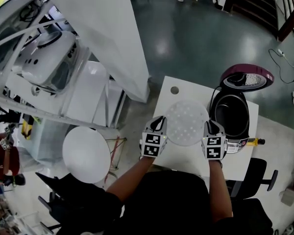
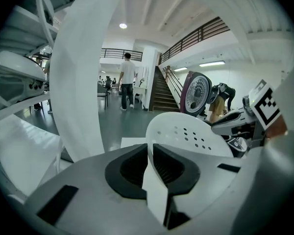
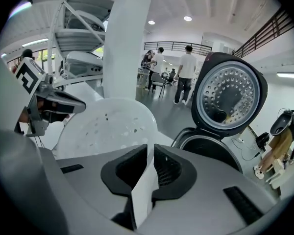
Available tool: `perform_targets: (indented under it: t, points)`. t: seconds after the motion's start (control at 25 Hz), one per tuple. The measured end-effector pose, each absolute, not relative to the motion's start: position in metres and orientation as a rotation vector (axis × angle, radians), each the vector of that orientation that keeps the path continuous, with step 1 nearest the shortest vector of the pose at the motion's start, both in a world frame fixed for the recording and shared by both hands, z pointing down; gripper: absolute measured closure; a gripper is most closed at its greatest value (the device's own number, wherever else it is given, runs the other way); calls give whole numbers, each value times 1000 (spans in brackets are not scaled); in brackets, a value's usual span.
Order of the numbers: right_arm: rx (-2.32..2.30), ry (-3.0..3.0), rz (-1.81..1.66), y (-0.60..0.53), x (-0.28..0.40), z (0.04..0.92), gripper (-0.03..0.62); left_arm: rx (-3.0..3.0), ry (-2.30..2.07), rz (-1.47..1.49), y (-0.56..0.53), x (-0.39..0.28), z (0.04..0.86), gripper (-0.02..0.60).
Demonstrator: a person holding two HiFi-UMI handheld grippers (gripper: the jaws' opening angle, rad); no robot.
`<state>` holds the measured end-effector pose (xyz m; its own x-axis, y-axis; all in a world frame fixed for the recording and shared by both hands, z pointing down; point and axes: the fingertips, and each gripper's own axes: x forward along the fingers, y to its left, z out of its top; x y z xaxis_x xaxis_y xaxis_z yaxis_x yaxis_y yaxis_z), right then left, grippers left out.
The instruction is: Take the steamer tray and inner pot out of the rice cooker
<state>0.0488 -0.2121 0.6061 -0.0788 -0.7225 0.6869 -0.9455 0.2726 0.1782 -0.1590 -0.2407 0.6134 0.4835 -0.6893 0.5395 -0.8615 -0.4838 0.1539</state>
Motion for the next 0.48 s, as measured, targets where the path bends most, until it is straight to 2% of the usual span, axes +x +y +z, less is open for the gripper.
perform_targets:
  t: [0.48]
  points:
    - [1407,-1770,588,-189,12,710,557,2233,-1209,756,-231,-194,706,549]
